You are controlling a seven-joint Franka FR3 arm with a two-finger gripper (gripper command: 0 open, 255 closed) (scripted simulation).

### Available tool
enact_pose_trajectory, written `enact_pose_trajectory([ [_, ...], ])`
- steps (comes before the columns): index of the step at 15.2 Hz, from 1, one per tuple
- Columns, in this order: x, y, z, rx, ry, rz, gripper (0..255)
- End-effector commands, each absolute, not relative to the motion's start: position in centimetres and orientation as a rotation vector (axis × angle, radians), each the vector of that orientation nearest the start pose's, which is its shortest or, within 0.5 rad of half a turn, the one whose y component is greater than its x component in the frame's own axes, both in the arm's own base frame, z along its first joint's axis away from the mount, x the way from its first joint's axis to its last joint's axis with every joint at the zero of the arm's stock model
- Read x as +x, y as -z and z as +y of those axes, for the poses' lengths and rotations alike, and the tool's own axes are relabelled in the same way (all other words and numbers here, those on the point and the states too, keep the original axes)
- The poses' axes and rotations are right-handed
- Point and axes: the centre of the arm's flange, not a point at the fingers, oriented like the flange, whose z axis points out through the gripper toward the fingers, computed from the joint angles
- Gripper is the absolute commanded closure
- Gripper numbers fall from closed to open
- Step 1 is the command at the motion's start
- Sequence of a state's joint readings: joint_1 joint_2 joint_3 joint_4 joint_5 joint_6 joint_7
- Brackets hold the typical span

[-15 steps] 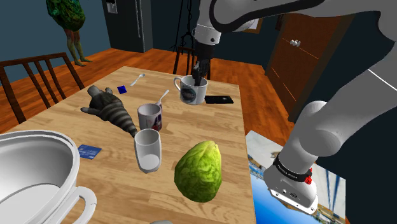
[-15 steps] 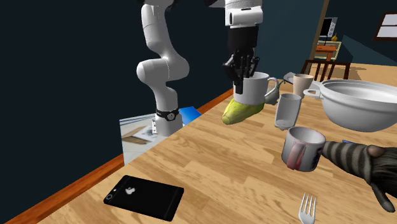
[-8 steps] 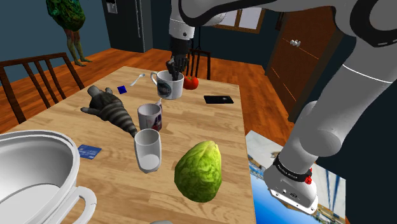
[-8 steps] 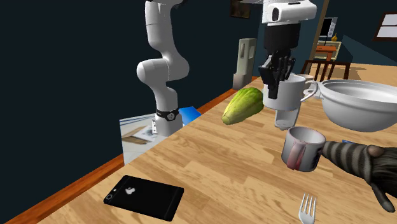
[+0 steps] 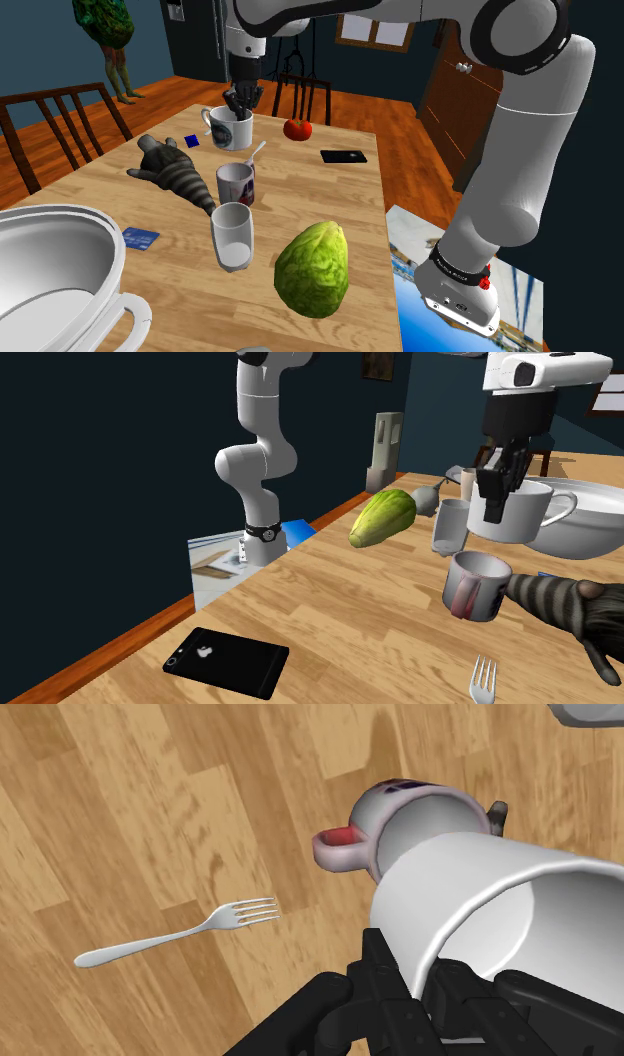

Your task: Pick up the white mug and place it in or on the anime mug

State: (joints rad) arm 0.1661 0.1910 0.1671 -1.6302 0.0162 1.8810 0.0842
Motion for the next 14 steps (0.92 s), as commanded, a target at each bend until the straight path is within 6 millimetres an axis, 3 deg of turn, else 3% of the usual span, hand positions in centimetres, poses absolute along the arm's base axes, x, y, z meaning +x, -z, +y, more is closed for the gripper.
enact_pose_trajectory([
  [1,59.8,-50.4,20.3,-3.059,0.080,-0.369,255],
  [14,59.8,-43.8,20.3,-3.059,0.080,-0.369,255],
])
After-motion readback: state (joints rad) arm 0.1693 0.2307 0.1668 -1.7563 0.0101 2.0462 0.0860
